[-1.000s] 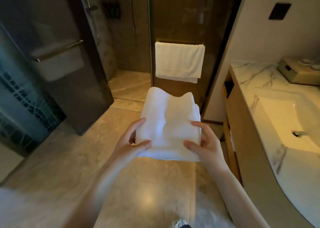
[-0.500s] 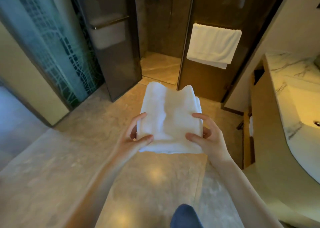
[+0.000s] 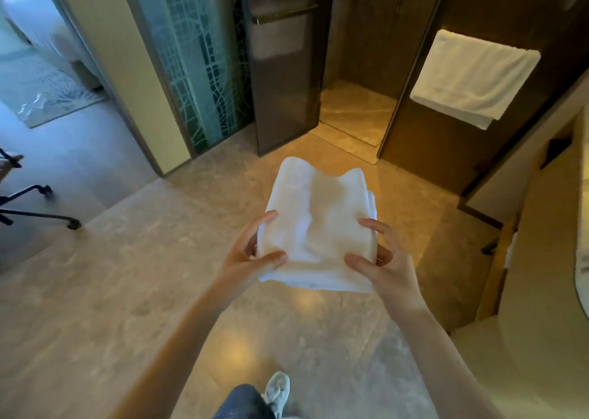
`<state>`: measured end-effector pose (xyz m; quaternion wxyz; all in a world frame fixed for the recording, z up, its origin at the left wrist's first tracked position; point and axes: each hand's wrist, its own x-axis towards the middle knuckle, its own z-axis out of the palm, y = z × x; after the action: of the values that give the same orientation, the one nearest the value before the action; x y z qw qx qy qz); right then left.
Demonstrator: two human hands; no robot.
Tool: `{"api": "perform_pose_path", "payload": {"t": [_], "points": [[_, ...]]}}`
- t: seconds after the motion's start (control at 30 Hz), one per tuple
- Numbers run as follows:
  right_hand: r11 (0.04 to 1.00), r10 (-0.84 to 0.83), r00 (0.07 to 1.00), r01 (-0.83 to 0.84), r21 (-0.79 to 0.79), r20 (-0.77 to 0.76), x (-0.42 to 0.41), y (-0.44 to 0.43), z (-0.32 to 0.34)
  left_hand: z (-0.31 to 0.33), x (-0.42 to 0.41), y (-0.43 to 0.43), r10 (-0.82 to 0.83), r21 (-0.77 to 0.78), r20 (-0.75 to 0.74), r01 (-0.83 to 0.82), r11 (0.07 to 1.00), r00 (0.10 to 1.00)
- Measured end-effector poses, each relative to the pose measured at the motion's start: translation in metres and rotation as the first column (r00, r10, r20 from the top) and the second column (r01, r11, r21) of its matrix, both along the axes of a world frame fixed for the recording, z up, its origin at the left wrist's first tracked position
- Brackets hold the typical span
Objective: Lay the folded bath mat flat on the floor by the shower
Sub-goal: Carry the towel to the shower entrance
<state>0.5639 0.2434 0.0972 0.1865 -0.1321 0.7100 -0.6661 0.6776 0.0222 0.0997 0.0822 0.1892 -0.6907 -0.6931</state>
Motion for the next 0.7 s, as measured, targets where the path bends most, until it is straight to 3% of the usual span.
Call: {"api": "perform_pose_path", "payload": {"t": [0.37, 0.7], "points": [[0.993, 0.114, 0.993, -0.115, 0.038, 0.027, 0.026, -0.04, -0.008, -0.013, 0.051, -0.029, 0.133, -0.03, -0.005, -0.133, 0.991, 0.991], [0.994, 0.106, 0.994, -0.107, 0.022, 0.032, 0.004, -0.185, -0.015, -0.029, 0.029, -0.178, 0.081, -0.048, -0.027, -0.082, 0.995, 0.996]]}}
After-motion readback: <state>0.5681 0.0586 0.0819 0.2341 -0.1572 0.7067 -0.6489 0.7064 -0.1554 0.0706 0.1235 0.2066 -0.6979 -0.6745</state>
